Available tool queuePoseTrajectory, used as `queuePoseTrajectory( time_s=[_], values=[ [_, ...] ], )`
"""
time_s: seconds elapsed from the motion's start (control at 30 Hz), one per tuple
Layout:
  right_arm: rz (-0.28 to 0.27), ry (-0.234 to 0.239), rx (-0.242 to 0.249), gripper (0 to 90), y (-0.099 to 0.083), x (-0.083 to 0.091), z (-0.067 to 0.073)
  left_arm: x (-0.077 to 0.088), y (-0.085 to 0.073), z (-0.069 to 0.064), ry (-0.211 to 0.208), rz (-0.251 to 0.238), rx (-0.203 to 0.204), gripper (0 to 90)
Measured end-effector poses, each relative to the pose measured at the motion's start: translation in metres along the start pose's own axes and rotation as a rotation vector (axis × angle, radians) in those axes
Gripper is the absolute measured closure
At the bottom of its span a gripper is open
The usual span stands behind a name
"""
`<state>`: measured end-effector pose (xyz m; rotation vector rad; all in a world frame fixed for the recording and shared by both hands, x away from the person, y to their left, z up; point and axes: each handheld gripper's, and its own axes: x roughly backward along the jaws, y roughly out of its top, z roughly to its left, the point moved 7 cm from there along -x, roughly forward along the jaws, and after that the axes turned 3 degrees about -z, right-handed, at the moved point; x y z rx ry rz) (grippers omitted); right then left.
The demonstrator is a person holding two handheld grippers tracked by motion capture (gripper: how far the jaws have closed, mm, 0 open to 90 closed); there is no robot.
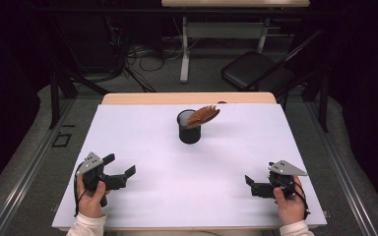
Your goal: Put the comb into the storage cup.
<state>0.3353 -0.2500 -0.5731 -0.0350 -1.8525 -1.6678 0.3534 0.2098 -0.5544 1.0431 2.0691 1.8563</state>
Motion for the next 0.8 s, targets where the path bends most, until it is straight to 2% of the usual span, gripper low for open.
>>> queuePoseTrajectory(
  time_s=[0.8],
  values=[
    [0.001, 0.006, -0.015, 0.0, -0.0003, 0.0002, -0.0003, -0.0007, -0.0007, -0.0008, -0.004, 0.0, 0.001, 0.7]
  ],
)
